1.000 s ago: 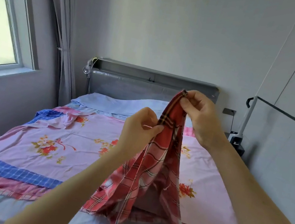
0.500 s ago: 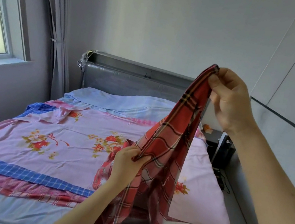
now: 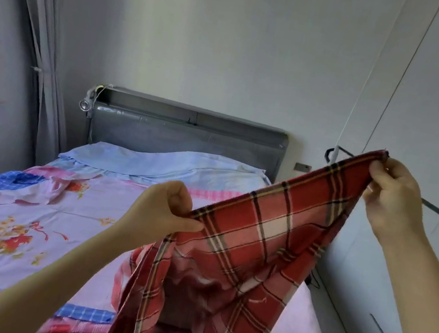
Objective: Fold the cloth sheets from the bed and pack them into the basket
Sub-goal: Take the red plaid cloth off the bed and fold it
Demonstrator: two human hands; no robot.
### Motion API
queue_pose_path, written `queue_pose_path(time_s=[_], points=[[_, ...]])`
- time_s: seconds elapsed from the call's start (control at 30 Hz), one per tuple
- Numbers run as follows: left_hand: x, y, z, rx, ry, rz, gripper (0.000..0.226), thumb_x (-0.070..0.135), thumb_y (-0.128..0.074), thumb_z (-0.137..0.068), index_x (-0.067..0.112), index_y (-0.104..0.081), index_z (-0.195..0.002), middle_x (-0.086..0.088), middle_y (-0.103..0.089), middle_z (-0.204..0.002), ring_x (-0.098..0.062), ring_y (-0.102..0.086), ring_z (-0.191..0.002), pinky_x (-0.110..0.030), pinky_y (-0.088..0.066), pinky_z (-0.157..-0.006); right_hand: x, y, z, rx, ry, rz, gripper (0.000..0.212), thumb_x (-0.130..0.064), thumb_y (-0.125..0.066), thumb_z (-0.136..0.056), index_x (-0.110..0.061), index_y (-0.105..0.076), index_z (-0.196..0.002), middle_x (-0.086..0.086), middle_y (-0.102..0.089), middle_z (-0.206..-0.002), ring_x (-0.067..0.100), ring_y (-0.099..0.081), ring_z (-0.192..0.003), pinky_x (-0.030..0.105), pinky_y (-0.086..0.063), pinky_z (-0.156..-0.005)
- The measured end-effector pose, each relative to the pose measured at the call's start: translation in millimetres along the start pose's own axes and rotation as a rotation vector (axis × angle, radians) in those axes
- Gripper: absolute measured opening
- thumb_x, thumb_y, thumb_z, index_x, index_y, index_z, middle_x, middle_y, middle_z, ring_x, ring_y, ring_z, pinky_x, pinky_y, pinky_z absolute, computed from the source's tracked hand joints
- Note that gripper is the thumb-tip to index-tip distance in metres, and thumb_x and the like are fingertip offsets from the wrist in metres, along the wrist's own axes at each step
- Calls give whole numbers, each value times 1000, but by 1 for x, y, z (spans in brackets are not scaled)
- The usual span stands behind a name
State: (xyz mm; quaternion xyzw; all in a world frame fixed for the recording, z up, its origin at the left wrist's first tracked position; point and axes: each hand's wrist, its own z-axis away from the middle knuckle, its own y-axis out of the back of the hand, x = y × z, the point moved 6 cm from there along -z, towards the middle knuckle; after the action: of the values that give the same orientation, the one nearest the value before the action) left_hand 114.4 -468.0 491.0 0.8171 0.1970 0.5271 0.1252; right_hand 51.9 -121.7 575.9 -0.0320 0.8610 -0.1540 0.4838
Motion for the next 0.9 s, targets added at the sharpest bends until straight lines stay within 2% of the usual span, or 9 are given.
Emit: queue_pose_path(time_s=[0.13,0.23,0.3,0.33,0.4,0.5,0.57,0.67,0.9], points=[[58,13,-24,-123,-56,171,36,3,-86,-60,22,-54,-61,7,-51,-52,-6,-43,-48,-13,-36,-51,-11,19,-14,167,33,38,25,0,-50,-93,-14,-61,-75,-13,-65,-59,3,-60,-63,15,-48,-64],[75,4,-46,-180,-64,114,34,1,-85,-59,14,-54,-63,10,-51,-48,-3,-42,-46,-10,-35,-49,18,27,-23,229,-66,783,10,-5,-58,-87,-7,-65,-94,0,-71,-86,28,-64,-89,29,-48,-75],[72,-10,-50,-234,-66,21,34,2,-86,-58,14,-55,-62,11,-52,-45,-1,-43,-44,-9,-35,-48,33,16,-11,133,-88,1328,38,-9,-60,-83,-9,-55,-121,10,-64,-115,34,-58,-106,37,-43,-88],[68,-19,-48,-266,-63,-14,35,3,-87,-59,15,-54,-62,11,-52,-44,0,-42,-43,-9,-35,-47,39,-1,0,3,-23,1391,54,-13,-63,-80,-13,-46,-132,6,-59,-124,30,-55,-112,39,-41,-93],[59,-33,-43,-325,-59,-53,36,5,-87,-58,17,-53,-60,12,-52,-43,-1,-42,-42,-9,-34,-46,49,-57,37,-442,30,1109,75,-29,-72,-73,-25,-40,-140,-15,-50,-131,10,-48,-121,32,-36,-103],[54,-46,-35,-376,-74,-93,37,3,-87,-58,18,-53,-61,11,-52,-46,0,-41,-42,-11,-34,-46,68,-117,92,-923,-178,728,44,-26,-73,-80,-32,-59,-121,-13,-63,-122,-1,-55,-116,20,-41,-101],[52,-43,-31,-382,-70,-128,36,3,-86,-58,18,-53,-61,9,-54,-50,0,-43,-42,-10,-34,-47,72,-124,100,-941,-190,715,22,-13,-70,-84,-16,-70,-105,-1,-72,-99,5,-65,-95,25,-51,-89],[40,-30,-22,-352,-33,-88,33,5,-85,-61,18,-54,-64,8,-56,-52,-2,-45,-44,-12,-35,-48,69,-129,101,-880,-139,731,6,-12,-68,-85,-6,-70,-87,12,-68,-80,11,-59,-74,38,-50,-78],[-31,-21,18,28,9,-299,38,16,-71,-70,24,-36,-57,5,-41,-51,-5,-38,-48,-17,-31,-50,42,-165,113,-758,215,807,12,-11,-67,-86,-15,-64,-75,-7,-64,-70,4,-58,-67,12,-43,-66]])
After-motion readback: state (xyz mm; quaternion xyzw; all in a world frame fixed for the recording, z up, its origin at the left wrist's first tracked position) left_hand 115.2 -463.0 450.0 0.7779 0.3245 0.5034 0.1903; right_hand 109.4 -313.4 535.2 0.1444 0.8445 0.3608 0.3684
